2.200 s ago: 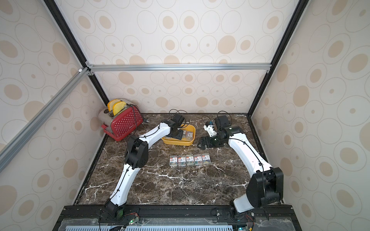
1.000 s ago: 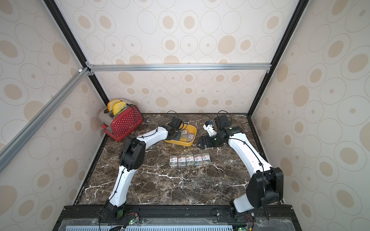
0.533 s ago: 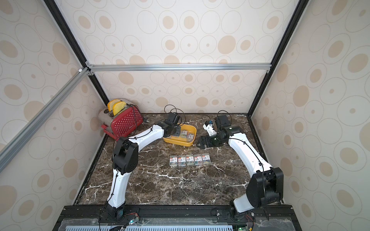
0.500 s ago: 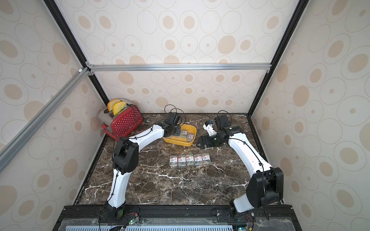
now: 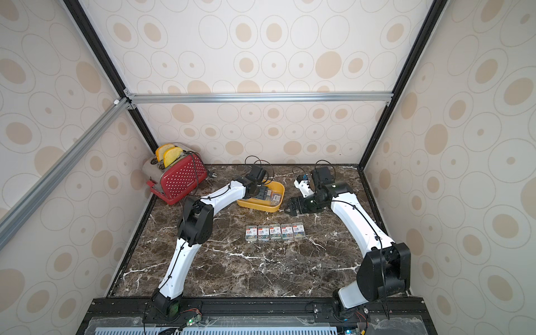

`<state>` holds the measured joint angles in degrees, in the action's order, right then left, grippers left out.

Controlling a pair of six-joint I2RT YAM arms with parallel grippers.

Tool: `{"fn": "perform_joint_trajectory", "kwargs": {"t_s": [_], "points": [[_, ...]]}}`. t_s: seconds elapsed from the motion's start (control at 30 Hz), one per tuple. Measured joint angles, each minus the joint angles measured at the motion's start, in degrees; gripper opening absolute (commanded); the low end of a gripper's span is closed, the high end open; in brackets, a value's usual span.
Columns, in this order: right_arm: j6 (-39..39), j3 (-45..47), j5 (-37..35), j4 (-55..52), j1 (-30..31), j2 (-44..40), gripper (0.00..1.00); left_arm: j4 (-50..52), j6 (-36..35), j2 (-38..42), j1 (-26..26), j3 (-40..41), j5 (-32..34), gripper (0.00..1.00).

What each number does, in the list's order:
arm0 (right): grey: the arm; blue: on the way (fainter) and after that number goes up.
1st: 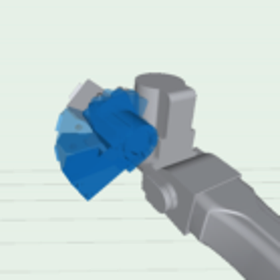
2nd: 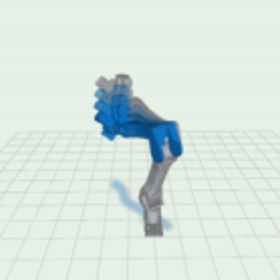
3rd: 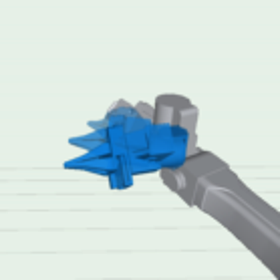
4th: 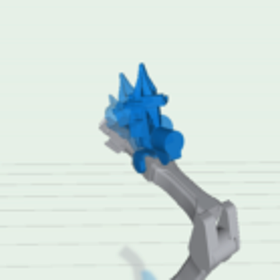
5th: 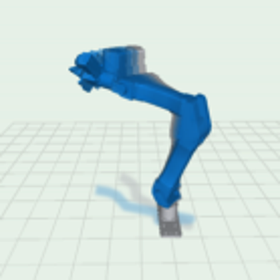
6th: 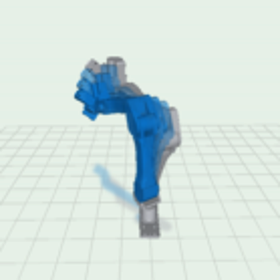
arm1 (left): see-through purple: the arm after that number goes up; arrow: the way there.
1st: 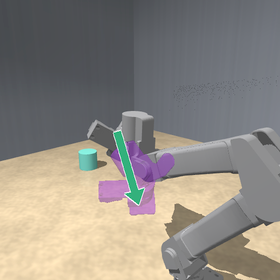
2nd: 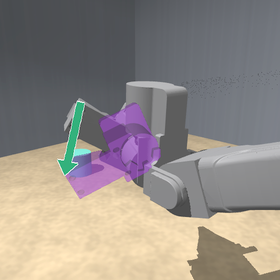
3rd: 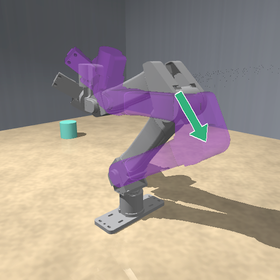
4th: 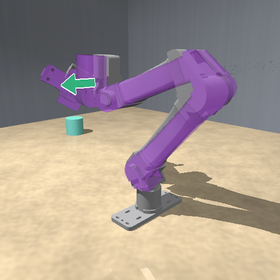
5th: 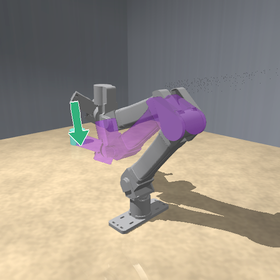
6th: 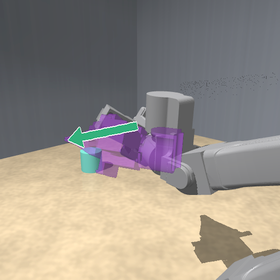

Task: Take the paper clips out of the storage box
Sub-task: Pick up the boxed paper clips from the storage box.

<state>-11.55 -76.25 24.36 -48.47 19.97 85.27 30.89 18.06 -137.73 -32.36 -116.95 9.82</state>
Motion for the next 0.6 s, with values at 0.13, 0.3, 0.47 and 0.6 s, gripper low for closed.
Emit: {"fn": "perform_joint_trajectory", "kwargs": {"t_s": [0.13, 0.3, 0.47, 0.6], "points": [[0.0, 0.0, 0.1, 0.0, 0.0, 0.0, 1.0, 0.2, -0.3, 0.0, 0.3, -0.4, 1.0, 0.77], [0.0, 0.0, 0.2, 0.0, 0.0, 0.2, 1.0, 0.3, -0.6, 0.0, 0.8, -0.4, 1.1, 0.76], [0.0, 0.0, 0.4, 0.0, 0.0, 1.0, 1.0, 0.7, -0.9, -1.3, 1.0, -1.7, 1.0, 0.75], [0.0, 0.0, 0.5, 0.0, 0.0, 1.1, 1.0, 1.2, -1.0, -3.1, 1.2, -4.5, 0.5, 0.71]]}}
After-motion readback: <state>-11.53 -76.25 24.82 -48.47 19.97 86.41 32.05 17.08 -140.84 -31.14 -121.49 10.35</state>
